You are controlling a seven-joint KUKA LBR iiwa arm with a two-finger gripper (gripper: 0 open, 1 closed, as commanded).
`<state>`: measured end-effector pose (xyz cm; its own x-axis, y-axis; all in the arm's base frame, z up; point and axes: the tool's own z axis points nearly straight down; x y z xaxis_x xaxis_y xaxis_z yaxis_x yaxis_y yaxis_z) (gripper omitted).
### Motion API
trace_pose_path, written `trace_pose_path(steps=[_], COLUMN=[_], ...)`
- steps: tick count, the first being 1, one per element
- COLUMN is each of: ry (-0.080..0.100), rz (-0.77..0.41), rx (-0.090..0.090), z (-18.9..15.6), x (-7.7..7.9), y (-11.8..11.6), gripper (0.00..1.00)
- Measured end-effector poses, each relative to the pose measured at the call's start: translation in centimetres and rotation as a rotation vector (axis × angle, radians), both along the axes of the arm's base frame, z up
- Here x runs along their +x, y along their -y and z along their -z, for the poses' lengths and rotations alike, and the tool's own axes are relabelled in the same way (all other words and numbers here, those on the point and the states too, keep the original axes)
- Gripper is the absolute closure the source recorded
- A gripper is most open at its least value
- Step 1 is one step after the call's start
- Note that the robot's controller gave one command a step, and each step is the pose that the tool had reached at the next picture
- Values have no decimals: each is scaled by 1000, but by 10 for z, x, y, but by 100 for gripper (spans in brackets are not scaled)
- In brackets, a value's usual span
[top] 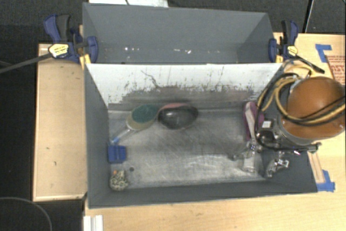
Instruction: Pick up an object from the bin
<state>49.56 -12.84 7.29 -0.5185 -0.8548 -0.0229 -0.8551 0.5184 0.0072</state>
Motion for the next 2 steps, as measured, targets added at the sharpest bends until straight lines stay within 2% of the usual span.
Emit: trace_pose_path(steps=[1, 2], ry=[1, -2], rz=[3, 1], rx=[-15, -21], z=[0, -9], x=[-1, 1], y=[9, 8], gripper=[100, 100])
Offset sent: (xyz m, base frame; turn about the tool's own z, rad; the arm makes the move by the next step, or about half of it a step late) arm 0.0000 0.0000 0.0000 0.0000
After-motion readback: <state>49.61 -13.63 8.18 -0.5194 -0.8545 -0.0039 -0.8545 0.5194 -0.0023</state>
